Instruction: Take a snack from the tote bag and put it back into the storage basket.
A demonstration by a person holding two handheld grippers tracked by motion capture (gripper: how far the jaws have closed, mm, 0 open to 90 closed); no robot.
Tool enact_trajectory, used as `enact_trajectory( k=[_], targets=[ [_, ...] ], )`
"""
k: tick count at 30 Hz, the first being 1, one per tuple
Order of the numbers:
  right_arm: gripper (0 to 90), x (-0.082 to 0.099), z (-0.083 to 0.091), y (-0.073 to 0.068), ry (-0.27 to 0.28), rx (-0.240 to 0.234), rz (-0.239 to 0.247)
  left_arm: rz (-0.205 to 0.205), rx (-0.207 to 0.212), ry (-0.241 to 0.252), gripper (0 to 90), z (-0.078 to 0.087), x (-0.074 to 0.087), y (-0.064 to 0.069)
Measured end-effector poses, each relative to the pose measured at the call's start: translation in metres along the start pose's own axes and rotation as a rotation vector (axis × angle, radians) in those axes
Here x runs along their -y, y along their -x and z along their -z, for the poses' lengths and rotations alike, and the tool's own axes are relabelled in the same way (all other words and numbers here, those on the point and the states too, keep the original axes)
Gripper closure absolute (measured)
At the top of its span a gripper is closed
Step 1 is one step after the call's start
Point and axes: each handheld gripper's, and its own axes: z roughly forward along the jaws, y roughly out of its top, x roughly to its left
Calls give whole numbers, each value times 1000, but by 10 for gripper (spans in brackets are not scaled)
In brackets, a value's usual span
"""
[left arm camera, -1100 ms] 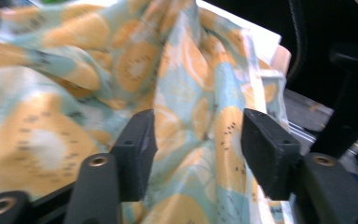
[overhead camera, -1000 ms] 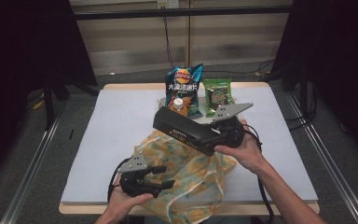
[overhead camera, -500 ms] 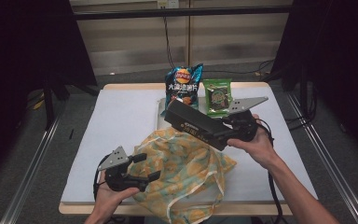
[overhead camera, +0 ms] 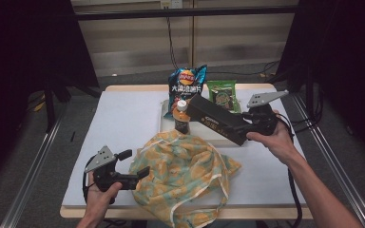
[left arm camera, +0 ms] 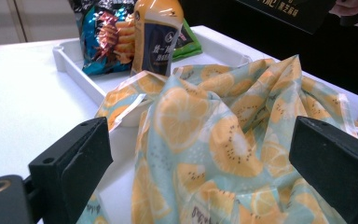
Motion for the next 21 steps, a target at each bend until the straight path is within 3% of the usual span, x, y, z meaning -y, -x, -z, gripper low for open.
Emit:
enact_trajectory(
  k=[5, 12, 16, 21],
  targets=[
    [433, 7, 1, 15, -20, 18, -12, 11, 0, -2, 45, -1, 0, -3],
    [433, 19, -6, 35, -79, 57, -17, -8, -18, -8, 45, -3, -2, -4],
    [433, 22, -13, 41, -112, 54, -14, -1, -6, -7, 44, -2, -1, -7],
    [433, 24, -22, 46, -147, 44, -10, 0, -22, -17, 45, -2, 0, -7]
  ],
)
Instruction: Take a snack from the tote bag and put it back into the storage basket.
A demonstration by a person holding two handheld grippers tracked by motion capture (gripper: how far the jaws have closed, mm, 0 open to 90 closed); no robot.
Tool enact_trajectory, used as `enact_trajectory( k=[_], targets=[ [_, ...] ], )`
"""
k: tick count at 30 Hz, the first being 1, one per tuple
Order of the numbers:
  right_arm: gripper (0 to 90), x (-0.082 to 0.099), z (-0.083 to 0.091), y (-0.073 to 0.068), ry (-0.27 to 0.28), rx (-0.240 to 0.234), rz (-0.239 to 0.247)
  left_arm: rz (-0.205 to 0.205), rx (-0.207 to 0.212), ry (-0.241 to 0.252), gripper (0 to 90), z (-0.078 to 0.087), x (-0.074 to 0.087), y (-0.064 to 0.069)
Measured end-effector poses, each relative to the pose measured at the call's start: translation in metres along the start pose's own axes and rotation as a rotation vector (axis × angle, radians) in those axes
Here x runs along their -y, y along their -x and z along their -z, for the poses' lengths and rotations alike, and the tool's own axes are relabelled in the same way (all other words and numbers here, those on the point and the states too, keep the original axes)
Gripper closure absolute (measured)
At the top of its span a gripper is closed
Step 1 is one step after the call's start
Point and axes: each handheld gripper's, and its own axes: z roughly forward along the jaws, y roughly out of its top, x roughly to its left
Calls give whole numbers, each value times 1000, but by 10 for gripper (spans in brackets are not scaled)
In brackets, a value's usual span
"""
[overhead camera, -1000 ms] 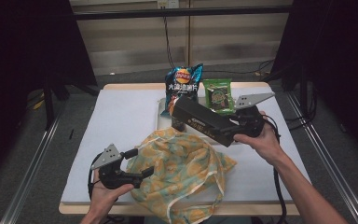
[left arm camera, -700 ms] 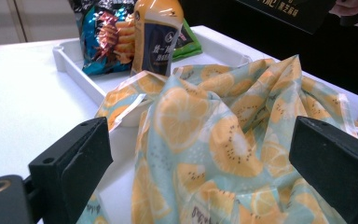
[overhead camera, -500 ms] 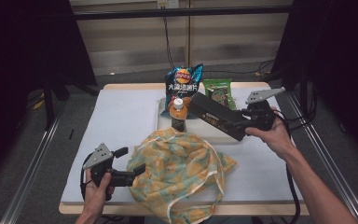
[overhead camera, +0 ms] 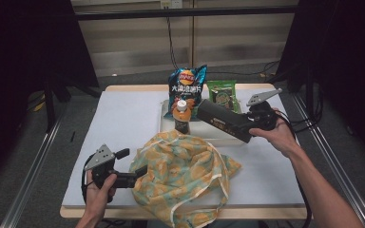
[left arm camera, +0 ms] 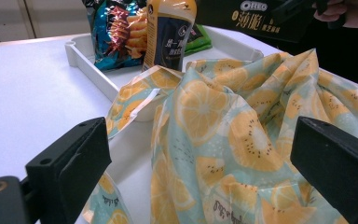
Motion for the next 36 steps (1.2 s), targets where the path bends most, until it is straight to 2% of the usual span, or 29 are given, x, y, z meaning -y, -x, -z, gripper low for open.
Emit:
enact_trajectory(
  k=[1, 4, 11, 12, 16, 20, 31, 36],
  targets=[
    [434, 0, -3, 1, -9, 0, 4, -2, 10, 1, 45, 0, 0, -1],
    [434, 0, -10, 3, -40, -4, 14, -3, -4, -8, 45, 0, 1, -1],
    [433, 0, -27, 3, -80, -16, 17, -1, -7, -22, 45, -1, 2, -2],
    [433, 1, -30, 3, -85, -18, 26, 1, 6, -17, 45, -2, 3, -3],
    [433, 2, -37, 4, -111, -20, 19, -7, 8, -19, 45, -2, 3, -2],
    [432, 3, -42, 7, -123, -15, 34, -7, 16, -23, 45, -3, 4, -3],
    [430, 1, -52, 11, -135, -57, 48, 0, 28, -30, 45, -4, 4, -4],
    [425, -2, -55, 13, -149, -67, 22, 0, 26, -40, 45, -6, 4, -4]
  ],
)
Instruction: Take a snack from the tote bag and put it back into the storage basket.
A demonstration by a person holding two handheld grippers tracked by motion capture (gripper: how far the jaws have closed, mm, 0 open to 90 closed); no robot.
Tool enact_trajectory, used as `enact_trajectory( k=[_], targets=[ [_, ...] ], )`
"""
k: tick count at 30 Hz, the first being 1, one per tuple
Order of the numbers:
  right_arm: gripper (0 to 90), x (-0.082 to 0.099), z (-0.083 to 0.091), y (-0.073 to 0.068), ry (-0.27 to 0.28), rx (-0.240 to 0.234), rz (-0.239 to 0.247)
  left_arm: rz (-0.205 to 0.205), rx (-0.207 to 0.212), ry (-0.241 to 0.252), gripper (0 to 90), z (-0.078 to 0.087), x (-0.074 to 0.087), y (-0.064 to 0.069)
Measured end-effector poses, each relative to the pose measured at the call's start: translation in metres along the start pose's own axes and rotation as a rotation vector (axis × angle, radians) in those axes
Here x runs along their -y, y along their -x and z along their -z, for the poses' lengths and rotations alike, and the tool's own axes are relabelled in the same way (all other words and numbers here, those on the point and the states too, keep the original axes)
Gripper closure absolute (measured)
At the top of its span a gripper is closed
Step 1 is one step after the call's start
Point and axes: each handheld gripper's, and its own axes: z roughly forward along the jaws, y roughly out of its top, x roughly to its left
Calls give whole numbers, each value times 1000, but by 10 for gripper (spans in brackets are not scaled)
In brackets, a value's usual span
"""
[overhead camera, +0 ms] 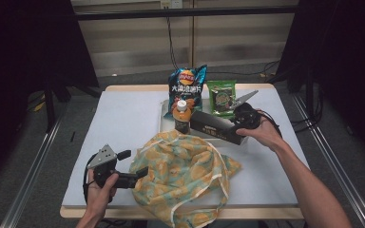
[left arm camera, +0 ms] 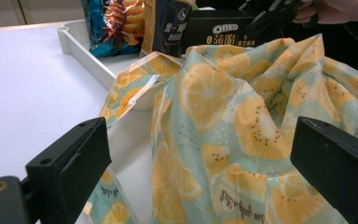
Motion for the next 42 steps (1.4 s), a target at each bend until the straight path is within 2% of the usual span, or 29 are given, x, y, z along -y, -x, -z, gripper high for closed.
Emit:
enact_trajectory(
  k=[5, 12, 16, 19, 27, 31, 42],
  targets=[
    [419, 0, -2, 3, 8, 1, -17, -1, 2, -4, 45, -1, 0, 1],
    [411, 0, -4, 4, 17, 1, -12, -4, -1, -4, 45, 0, 1, 0],
    [404, -1, -5, 6, 4, 15, -18, -5, -3, -5, 45, -1, 1, 0],
    [396, -1, -8, 8, 9, 4, -22, -1, -1, -2, 45, -1, 1, -1],
    [324, -2, -9, 13, 16, 40, -34, 0, 2, 1, 45, 0, 1, -1],
    [320, -1, -7, 16, 20, 63, -56, 1, 5, -4, 45, -1, 1, -2],
    [291, 2, -10, 27, 36, 73, -84, 2, 1, -7, 45, -3, 0, -3]
  ],
)
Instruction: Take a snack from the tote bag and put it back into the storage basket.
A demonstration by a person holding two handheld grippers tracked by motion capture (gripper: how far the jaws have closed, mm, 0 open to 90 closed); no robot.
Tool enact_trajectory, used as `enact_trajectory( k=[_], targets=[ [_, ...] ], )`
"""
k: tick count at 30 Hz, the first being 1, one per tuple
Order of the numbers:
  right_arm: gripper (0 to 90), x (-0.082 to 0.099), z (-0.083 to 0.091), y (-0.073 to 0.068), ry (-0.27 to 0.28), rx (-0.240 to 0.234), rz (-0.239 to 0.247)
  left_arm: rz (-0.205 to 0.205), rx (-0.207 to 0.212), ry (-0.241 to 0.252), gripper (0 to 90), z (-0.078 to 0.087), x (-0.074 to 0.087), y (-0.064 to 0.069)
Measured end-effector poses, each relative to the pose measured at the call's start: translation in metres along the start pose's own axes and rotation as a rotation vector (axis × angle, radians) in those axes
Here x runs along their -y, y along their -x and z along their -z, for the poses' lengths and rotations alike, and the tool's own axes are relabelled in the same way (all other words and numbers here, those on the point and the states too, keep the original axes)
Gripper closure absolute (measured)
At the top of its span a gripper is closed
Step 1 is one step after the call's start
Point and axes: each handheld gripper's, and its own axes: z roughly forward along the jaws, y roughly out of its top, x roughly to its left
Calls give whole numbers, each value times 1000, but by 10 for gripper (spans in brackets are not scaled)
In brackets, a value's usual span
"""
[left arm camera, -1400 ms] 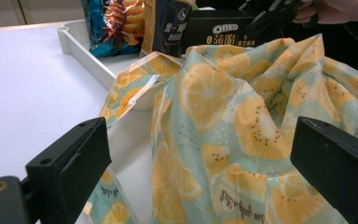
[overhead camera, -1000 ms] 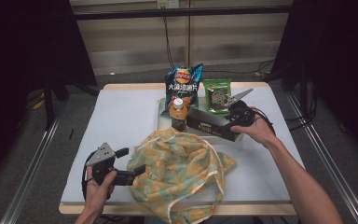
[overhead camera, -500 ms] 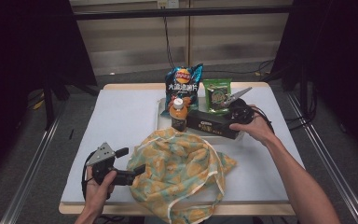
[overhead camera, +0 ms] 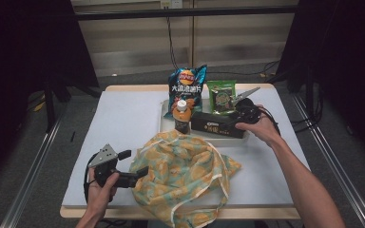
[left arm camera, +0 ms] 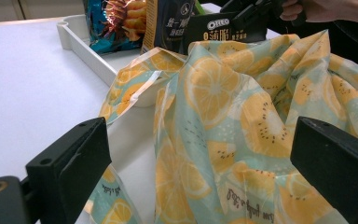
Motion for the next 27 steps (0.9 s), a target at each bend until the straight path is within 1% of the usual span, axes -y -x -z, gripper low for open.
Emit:
enact_trajectory(
  k=[1, 2, 4, 6, 8, 11, 13, 14, 16, 17, 18, 19, 20, 21, 22, 23, 24, 25, 26, 27],
  targets=[
    [300, 0, -1, 0, -1, 6, -1, -2, 1, -2, 45, 0, 0, 0],
    [323, 0, -2, 1, -6, 2, -2, 0, -1, -1, 45, 0, 0, 1],
    [325, 1, -3, 0, -9, 3, 4, -2, 5, -3, 45, -1, 0, 1],
    [336, 1, -4, 0, -2, -17, 6, -4, 2, -8, 45, -1, 0, 2],
    [334, 0, -4, -1, -5, -12, 9, -3, 5, -9, 45, -2, 0, 2],
    [300, 0, -3, -1, 4, -6, 7, -6, 11, -9, 45, -1, 0, 2],
    [239, 0, -1, -2, 9, 0, -20, -3, 3, -6, 45, 0, 0, 3],
    [232, 0, 0, -2, 14, 1, -22, -3, 7, -5, 45, 0, 1, 2],
    [209, -1, 3, -4, 42, 6, -37, 1, 4, -2, 45, 1, 1, 2],
    [209, -2, 5, -6, 54, 6, -31, -2, 7, -1, 45, 2, 1, 1],
    [214, -3, 7, -9, 69, 10, -26, 1, -1, 0, 45, 3, 1, 2],
    [242, -4, 9, -12, 88, 14, -30, 0, -1, 0, 45, 3, 1, 2],
    [314, -4, 11, -15, 110, 17, -32, -2, -1, -2, 45, 4, 2, 2],
    [380, -4, 14, -17, 122, 1, -27, -1, 4, 0, 45, 4, 2, 2],
    [398, -4, 16, -20, 131, 9, -29, -1, 5, 0, 45, 5, 2, 2],
    [497, -2, 18, -22, 136, 10, -31, -1, -2, 0, 45, 5, 3, 3],
    [569, 1, 21, -23, 147, -9, -30, -3, 3, 2, 45, 6, 3, 4],
    [612, 4, 23, -25, 158, -6, -37, -2, -3, 1, 45, 7, 3, 4],
    [704, 7, 24, -27, 165, -11, -41, -2, 3, 5, 45, 7, 3, 4],
    [756, 11, 26, -29, 166, -27, -35, 1, 1, 6, 45, 7, 3, 4]
  ],
)
